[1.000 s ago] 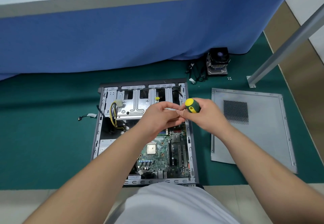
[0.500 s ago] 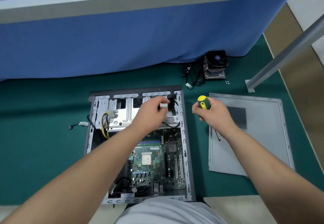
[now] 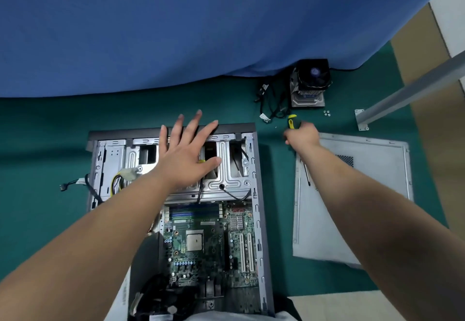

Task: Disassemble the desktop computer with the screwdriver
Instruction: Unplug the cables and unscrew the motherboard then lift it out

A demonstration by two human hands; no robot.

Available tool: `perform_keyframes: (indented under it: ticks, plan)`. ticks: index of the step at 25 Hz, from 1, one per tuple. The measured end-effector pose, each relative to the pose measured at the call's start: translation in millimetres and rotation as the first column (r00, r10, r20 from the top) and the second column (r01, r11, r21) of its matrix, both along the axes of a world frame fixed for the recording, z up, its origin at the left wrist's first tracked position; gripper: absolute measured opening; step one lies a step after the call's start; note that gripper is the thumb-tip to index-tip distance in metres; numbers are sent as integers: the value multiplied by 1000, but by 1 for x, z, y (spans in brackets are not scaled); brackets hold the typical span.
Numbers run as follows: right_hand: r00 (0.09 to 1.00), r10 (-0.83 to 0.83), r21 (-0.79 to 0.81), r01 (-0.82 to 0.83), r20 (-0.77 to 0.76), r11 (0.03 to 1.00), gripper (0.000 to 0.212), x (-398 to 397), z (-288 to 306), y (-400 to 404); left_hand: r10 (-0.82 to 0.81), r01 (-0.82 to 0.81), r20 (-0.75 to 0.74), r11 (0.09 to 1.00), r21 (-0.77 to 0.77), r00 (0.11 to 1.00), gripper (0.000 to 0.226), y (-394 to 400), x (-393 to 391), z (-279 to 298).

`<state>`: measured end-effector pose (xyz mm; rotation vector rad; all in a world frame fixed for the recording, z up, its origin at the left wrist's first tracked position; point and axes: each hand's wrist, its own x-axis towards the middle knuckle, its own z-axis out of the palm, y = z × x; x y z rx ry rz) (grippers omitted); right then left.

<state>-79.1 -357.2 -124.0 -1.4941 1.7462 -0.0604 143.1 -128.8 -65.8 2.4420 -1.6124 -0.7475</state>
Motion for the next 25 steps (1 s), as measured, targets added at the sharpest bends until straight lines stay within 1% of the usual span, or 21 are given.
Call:
perform_keyframes:
  ticks: [2, 5, 8, 12, 14, 15, 17, 18, 20, 22, 24, 25]
  plan:
    - [998, -4, -26, 2, -58, 1000, 18, 9, -14, -10, -5, 5, 17, 1000, 28, 1000, 80, -1, 0, -1]
    - [995, -18, -65, 11, -93, 998, 19, 19, -29, -17, -15, 13, 30, 999, 52, 999, 79, -3, -1, -1]
    - [990, -27, -62, 19, -138, 998, 21, 21, -36, -16, -14, 12, 35, 998, 58, 999, 79, -3, -2, -1]
    - [993, -21, -80, 12, -114, 997, 11, 15, -28, -13, -21, 18, 38, 998, 66, 999, 79, -4, -1, -2]
    - [997, -26, -110, 18, -70, 994, 12, 7, -15, -9, -25, 23, 32, 997, 68, 999, 79, -4, 0, -3]
    - [999, -46, -108, 44, -17, 993, 17, 3, -4, -4, -28, 26, 32, 997, 68, 999, 80, -5, -1, -3]
    - [980, -106, -57, 117, 171, 991, 24, -4, 24, 14, -36, 34, 26, 996, 77, 999, 81, -5, -1, -1]
    - [952, -137, -20, 148, 275, 989, 26, -6, 40, 26, -41, 40, 15, 996, 82, 999, 82, -5, -2, 1]
    - [865, -193, 56, 188, 463, 981, 26, -11, 75, 53, -34, 38, -45, 997, 74, 998, 81, -2, 0, 8]
    - [766, -225, 112, 197, 602, 974, 19, -14, 109, 79, 8, -11, -144, 1000, -17, 990, 72, 3, 0, 19]
    - [667, -244, 156, 191, 703, 969, 11, -14, 137, 105, 46, -96, -250, 976, -195, 967, 55, 12, -13, 32]
    - [614, -265, 183, 195, 743, 964, 9, -12, 148, 121, 38, -130, -315, 952, -276, 948, 47, 22, -27, 38]
